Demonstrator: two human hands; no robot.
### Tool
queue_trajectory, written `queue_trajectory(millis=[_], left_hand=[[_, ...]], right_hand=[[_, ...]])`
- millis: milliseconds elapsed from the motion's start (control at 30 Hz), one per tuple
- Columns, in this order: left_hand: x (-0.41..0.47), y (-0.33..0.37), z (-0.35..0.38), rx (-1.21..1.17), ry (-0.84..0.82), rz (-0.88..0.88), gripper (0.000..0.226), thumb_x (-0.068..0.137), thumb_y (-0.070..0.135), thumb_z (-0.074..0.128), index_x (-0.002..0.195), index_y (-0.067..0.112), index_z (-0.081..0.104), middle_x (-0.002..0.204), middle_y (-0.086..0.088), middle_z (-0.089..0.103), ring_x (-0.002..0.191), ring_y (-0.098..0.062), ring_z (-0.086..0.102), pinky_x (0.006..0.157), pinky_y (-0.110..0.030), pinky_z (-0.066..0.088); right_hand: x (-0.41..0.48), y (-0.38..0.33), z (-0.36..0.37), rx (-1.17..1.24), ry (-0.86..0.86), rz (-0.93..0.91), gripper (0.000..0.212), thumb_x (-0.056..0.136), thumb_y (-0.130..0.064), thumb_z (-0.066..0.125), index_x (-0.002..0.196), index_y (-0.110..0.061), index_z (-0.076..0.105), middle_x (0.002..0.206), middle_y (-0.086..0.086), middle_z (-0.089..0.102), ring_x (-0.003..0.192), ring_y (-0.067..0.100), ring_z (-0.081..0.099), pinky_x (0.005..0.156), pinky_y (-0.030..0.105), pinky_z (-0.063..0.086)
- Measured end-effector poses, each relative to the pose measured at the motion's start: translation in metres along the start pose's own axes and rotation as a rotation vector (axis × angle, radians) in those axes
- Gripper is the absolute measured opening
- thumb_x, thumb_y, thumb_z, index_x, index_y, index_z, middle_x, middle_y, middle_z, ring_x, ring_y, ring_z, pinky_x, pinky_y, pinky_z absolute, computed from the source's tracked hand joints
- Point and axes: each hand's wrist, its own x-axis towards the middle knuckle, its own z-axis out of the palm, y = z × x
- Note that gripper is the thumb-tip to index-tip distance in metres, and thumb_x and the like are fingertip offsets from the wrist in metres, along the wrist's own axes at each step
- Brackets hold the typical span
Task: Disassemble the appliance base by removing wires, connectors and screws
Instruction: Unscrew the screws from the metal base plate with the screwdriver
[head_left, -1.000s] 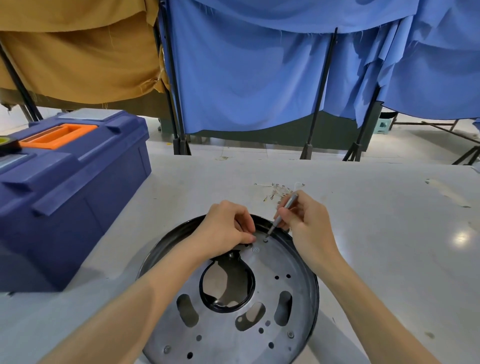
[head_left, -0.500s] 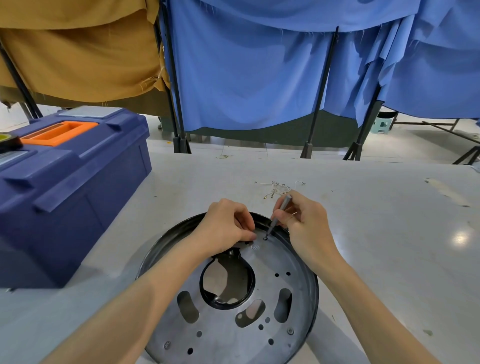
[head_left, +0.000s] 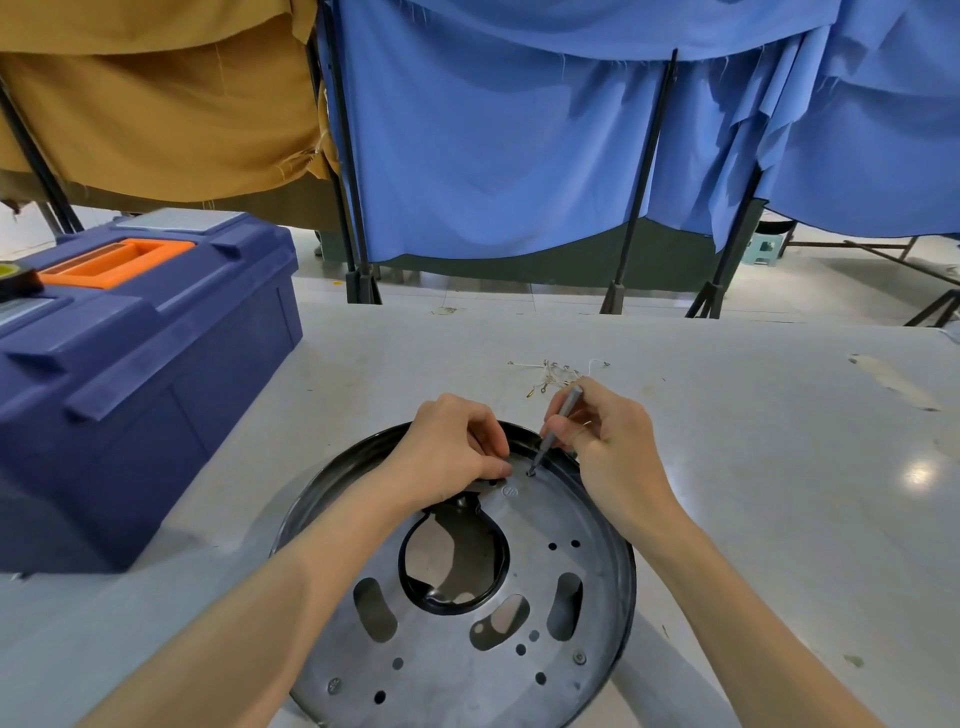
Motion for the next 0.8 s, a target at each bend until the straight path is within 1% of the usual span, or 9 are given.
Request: queue_trajectory(millis=[167, 333, 600, 700, 800], left_hand=[[0.0001, -0.0005, 0.0001, -0.005, -0.002, -0.005, 0.019, 0.070, 0.009, 0.084, 0.071, 0.020, 0.069, 0.065, 0.006, 0.068, 0.051, 0.004, 0.061, 0.053, -0.006, 0.044], [0.0001, -0.0010, 0.0004, 0.000, 0.000, -0.011, 0.019, 0.069, 0.009, 0.084, 0.070, 0.019, 0.069, 0.065, 0.006, 0.069, 0.051, 0.004, 0.061, 0.053, -0.005, 0.044], [0.0007, -0.0012, -0.0002, 0.007, -0.003, -0.013, 0.019, 0.070, 0.010, 0.084, 0.070, 0.020, 0.068, 0.065, 0.006, 0.068, 0.050, 0.005, 0.061, 0.053, -0.005, 0.044], [0.0004, -0.0010, 0.0001, 0.013, -0.003, -0.012, 0.017, 0.070, 0.010, 0.084, 0.072, 0.018, 0.069, 0.066, 0.004, 0.069, 0.050, 0.005, 0.060, 0.053, -0.005, 0.044], [0.0002, -0.0009, 0.0002, 0.022, 0.004, -0.010, 0.018, 0.070, 0.010, 0.084, 0.072, 0.019, 0.069, 0.068, 0.004, 0.070, 0.051, 0.005, 0.060, 0.054, -0.006, 0.045]], right_hand=[[0.0001, 0.0013, -0.0002, -0.003, -0.001, -0.007, 0.023, 0.087, 0.004, 0.061, 0.076, -0.016, 0.059, 0.074, -0.002, 0.064, 0.079, 0.020, 0.064, 0.078, 0.040, 0.054], [-0.0002, 0.0012, -0.0001, 0.004, -0.003, -0.007, 0.025, 0.087, 0.006, 0.059, 0.076, -0.017, 0.057, 0.073, -0.002, 0.064, 0.078, 0.020, 0.064, 0.078, 0.042, 0.054], [0.0005, -0.0003, -0.0006, -0.005, -0.023, -0.040, 0.026, 0.087, 0.005, 0.059, 0.075, -0.018, 0.058, 0.073, -0.005, 0.063, 0.078, 0.017, 0.064, 0.078, 0.038, 0.053], [0.0013, 0.0000, -0.0006, -0.017, -0.041, -0.058, 0.026, 0.086, 0.006, 0.058, 0.074, -0.017, 0.058, 0.072, -0.007, 0.063, 0.077, 0.016, 0.063, 0.077, 0.034, 0.052], [0.0007, -0.0006, -0.0010, -0.033, -0.072, -0.087, 0.032, 0.085, 0.007, 0.058, 0.070, -0.020, 0.056, 0.072, -0.009, 0.062, 0.073, 0.008, 0.059, 0.070, 0.019, 0.047]])
